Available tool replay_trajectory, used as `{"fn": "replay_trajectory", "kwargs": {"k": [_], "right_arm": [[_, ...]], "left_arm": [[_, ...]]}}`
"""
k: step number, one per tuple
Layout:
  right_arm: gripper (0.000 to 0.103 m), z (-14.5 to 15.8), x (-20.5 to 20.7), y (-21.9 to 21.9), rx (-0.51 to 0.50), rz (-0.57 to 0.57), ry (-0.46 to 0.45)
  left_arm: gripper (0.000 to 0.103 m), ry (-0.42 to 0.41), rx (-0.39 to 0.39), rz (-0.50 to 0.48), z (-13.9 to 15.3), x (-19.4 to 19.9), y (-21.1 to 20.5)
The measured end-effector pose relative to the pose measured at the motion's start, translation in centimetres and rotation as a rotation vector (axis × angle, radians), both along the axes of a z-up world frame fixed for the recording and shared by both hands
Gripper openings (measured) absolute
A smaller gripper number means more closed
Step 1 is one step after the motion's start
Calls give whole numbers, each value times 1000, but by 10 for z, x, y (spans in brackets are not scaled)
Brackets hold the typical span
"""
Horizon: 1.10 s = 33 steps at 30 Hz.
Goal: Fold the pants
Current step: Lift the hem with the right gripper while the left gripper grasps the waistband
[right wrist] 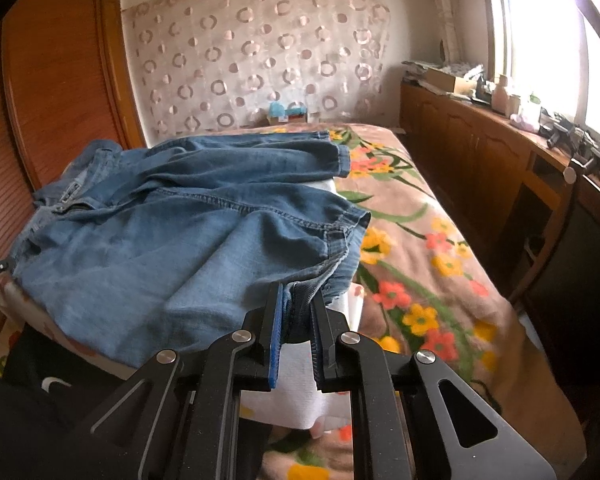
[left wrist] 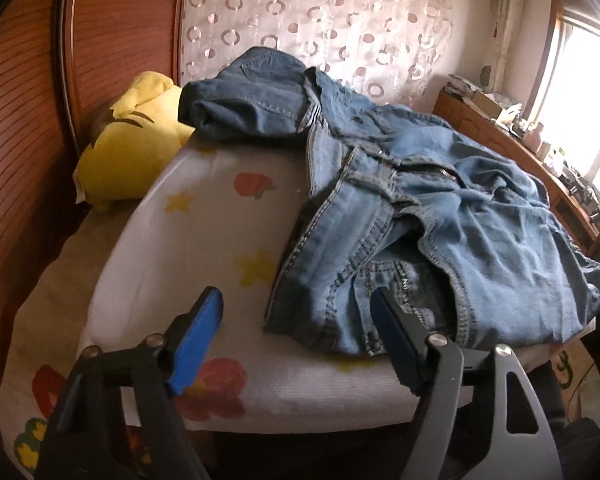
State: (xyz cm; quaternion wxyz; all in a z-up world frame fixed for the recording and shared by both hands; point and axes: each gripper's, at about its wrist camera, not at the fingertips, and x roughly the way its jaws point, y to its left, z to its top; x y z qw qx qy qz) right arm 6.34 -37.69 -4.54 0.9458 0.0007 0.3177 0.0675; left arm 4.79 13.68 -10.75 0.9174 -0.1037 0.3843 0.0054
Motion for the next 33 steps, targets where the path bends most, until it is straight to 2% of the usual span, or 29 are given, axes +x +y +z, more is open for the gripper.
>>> {"fn": "replay_trajectory", "kwargs": {"k": [4,7,9,12,13,15,19,24,28,33], "right_arm": [[9,0,-1,0,0,1,-2],[9,0,-1,0,-2,2,-2],[9,0,-1,1,-4,-5,-10],[8,5,-1,0,4,-14,-39],[8,6,-1,0,2,-18,-47],[7,10,0,-1,12,-11,-62],[7,18,3,0,7,-9,-92],[6,32,3,-2,-3,-10,-137],[5,55,5,-4,-30,-7,-187],[5,88,3,-7,-57,-2,-262]], "left_arm": [[67,-2,39,2,-3,3,-2],[58,-7,62,-1,-3,3,-3],[39,-16,54,-21,-3,2,-3],[27,4,15,-45,0,4,-3],[18,1,-5,-55,3,3,-3],[12,-32,-8,-61,12,-2,-3],[9,-86,7,-72,34,-10,-6],[6,-193,25,-62,71,-22,-10],[5,-251,51,-56,96,-28,-10],[5,-298,34,-38,115,-34,2]]}}
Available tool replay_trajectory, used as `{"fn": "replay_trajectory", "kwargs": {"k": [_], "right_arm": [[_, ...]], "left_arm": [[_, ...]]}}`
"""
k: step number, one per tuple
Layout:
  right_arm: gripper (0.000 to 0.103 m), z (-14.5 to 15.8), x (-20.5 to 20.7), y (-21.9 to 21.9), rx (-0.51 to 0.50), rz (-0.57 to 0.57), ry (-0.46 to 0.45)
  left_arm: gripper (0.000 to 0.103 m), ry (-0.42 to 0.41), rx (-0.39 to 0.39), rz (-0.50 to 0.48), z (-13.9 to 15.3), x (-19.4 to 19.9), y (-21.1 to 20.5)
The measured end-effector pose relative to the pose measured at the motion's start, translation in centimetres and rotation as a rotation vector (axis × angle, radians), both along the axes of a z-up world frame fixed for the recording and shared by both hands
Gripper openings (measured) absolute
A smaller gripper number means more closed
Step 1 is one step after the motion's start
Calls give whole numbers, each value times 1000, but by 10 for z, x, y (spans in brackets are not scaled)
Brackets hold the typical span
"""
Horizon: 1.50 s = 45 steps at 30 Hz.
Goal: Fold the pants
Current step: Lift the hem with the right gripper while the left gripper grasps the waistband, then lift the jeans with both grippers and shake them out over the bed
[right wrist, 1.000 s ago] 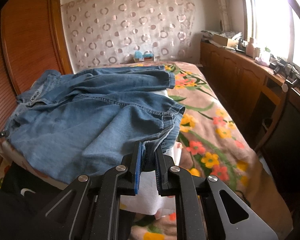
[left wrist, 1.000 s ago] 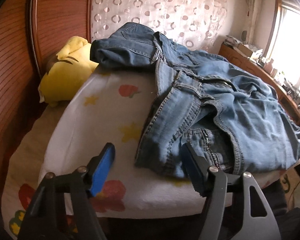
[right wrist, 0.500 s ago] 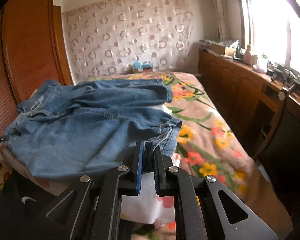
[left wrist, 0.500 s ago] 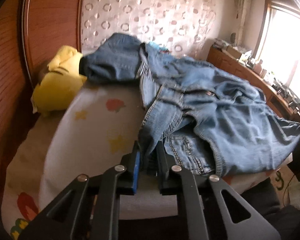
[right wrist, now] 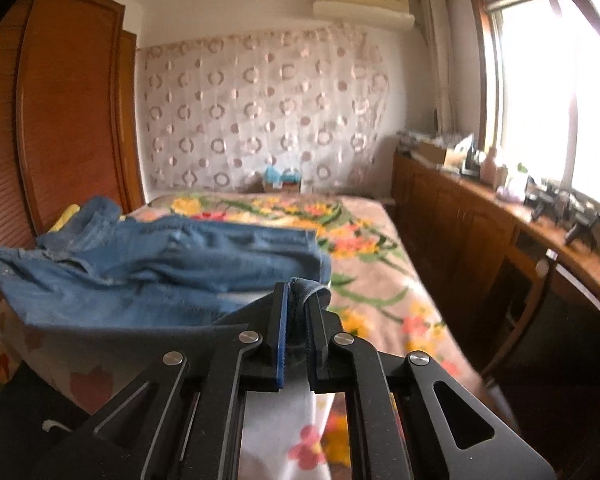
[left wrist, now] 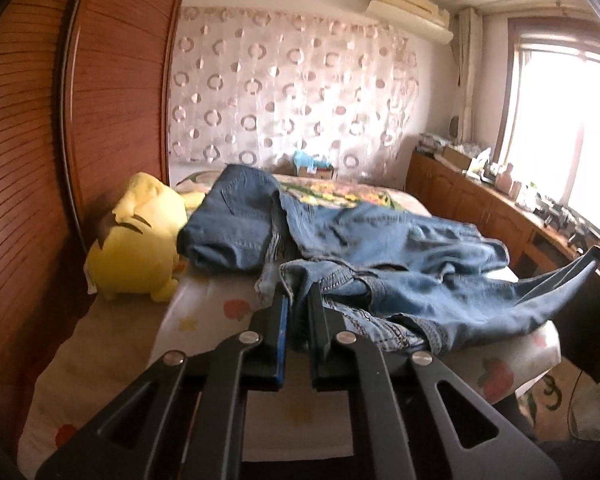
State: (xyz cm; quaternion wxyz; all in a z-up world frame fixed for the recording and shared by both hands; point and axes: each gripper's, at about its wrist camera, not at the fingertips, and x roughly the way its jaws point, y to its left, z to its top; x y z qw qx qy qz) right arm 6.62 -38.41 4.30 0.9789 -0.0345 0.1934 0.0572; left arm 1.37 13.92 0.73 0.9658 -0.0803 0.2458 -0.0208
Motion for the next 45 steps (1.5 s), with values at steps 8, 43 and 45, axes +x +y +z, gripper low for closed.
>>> {"fn": "replay_trajectory", "kwargs": {"k": [8,43,45], "right_arm": [[4,21,14,-7,-22,3,-46],[4,10,178,4,-72,-32,18],[4,12,191,3,-81,-31,15]], "left_arm": [[5,-7,13,-13,2,7,-2],[5,22,92,-36,24,179,-14],[5,25,99,-31,23,193,-15]]}}
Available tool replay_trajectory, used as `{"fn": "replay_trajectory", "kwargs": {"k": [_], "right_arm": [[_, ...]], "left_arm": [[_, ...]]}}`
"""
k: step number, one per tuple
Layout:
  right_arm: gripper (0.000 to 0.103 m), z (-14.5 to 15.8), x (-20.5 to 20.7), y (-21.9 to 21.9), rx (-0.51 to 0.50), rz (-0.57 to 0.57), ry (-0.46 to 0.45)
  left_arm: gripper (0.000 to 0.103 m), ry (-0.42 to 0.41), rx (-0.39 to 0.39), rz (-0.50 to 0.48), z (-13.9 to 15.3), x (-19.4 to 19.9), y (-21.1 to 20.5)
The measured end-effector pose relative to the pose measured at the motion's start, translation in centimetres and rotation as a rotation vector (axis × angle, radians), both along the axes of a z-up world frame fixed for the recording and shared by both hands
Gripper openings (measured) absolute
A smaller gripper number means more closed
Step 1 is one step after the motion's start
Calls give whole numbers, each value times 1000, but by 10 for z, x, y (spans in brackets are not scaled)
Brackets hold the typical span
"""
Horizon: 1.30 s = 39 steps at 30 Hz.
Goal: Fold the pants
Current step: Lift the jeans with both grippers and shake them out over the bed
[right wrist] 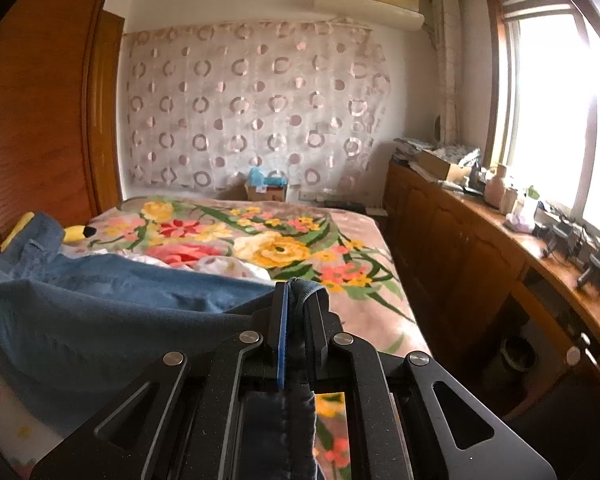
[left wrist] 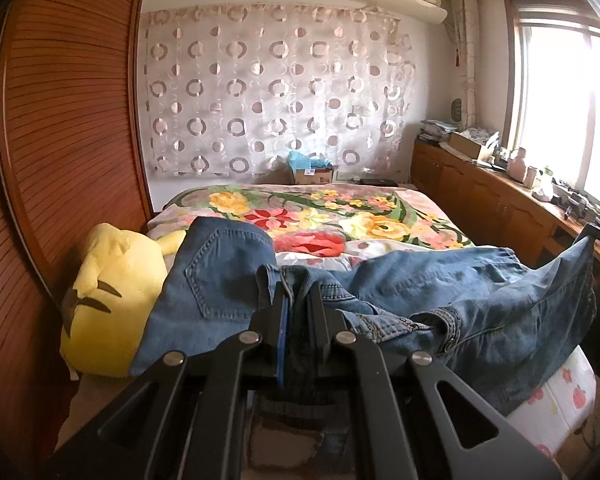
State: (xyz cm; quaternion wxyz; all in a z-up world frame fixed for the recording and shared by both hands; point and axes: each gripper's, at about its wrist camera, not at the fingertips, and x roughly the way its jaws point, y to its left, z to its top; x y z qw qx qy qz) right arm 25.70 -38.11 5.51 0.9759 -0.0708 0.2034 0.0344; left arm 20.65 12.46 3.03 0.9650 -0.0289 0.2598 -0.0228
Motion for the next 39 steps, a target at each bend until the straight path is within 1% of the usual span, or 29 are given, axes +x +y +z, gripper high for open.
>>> {"fn": "replay_trajectory", "kwargs": {"k": [3,5,8,15,21,24,28,30,31,33,35,37,39], "right_arm": [[4,2,17,3,-15,3,-6],[4,2,30,6,-27,6,-8],[4,2,50,10,-44,14,-8],[4,10,82,11,-51,16,-48],[4,6,120,17,-84,9,-46],[4,-6,146,19,-91,-3,-12],[4,-34,175,25,-128,-10,65],[4,-47,184,26,-133,-11,103],[4,-54,187,27,-131,-10,128],[5,-65,189,27,-123,-4,156],[13,-68,187,30,-117,4,174],[18,-68,181,32,-108,17,180],[34,-65,173,34,-95,30,186]], "left_arm": [[5,6,5,4,-3,17,3],[5,11,28,14,-7,31,3],[5,20,29,21,-11,46,3],[5,6,30,49,-7,80,7],[5,13,53,70,-11,117,9],[5,45,52,69,-24,135,10],[6,96,63,73,-39,146,9],[12,135,81,85,-48,149,9],[13,146,84,83,-49,149,8],[21,157,74,78,-50,145,8],[25,159,63,62,-48,141,8],[27,164,54,44,-46,135,6],[30,161,50,32,-43,128,5]]}}
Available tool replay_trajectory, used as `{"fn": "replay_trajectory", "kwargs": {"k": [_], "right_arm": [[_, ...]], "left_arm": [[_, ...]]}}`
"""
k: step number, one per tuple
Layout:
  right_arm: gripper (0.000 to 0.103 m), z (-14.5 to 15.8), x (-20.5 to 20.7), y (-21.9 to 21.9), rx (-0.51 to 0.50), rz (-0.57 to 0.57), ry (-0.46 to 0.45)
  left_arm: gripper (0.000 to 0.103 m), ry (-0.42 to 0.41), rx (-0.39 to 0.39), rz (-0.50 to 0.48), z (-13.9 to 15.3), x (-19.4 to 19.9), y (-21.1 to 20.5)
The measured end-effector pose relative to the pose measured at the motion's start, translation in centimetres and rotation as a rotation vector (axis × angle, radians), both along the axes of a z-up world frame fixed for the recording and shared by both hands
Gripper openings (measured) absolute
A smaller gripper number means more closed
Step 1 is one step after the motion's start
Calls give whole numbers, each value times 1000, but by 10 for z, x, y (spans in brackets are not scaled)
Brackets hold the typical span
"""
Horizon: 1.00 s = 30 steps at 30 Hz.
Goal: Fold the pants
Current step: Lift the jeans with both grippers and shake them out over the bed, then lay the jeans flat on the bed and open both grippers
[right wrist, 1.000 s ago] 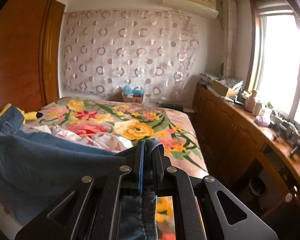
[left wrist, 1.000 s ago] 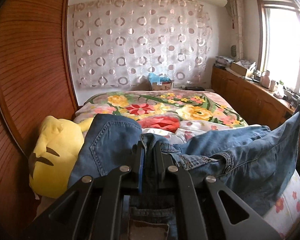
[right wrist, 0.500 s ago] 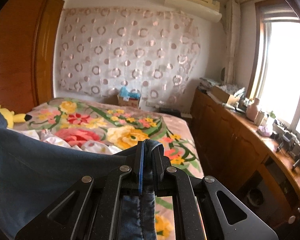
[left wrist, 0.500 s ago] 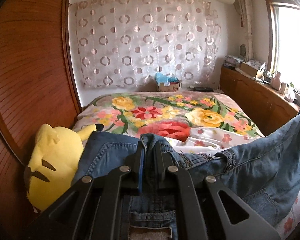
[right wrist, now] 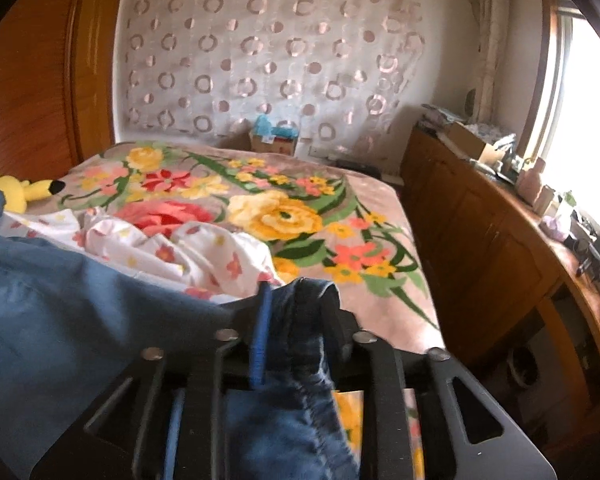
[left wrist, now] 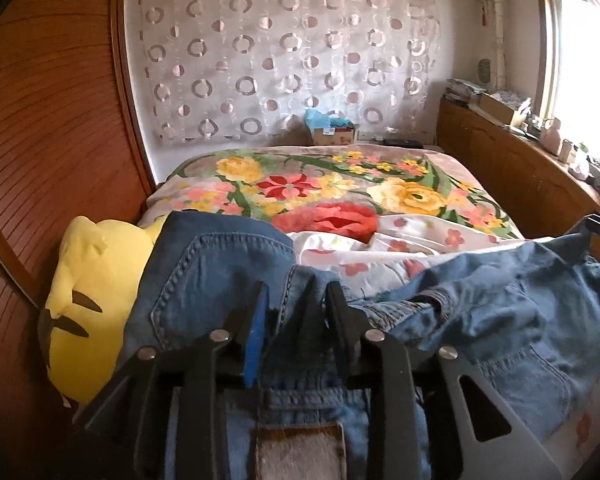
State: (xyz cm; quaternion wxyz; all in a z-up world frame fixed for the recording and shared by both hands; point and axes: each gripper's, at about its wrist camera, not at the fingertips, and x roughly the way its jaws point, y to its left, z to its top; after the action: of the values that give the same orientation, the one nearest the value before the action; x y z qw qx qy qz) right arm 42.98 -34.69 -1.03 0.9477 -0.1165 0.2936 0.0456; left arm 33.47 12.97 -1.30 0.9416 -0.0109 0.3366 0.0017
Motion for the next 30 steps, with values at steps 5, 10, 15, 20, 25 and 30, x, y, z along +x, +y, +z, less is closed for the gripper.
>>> {"fn": "replay_trajectory", "kwargs": {"k": [5,10,15,20,25,30], "right_arm": [[50,9,-19,2,16,5,-7],[50,16,-36,1,52,12,-6],[57,24,-59,0,78,39,3],[58,26,-83,1,85,52,28],[58,25,-107,-3,104,57,41],[74,11,-127,-9,130,52,80]], "left_arm": [[33,-20,-24,-6,7,-17,2],[33,-56,-31,-5,20,-37,0],[33,-60,-19,-69,19,-55,-24],[33,-27,-42,-124,5,-65,-50],[33,28,-92,-183,-19,-71,-79],[33,69,-60,-232,-35,-76,-104]]}}
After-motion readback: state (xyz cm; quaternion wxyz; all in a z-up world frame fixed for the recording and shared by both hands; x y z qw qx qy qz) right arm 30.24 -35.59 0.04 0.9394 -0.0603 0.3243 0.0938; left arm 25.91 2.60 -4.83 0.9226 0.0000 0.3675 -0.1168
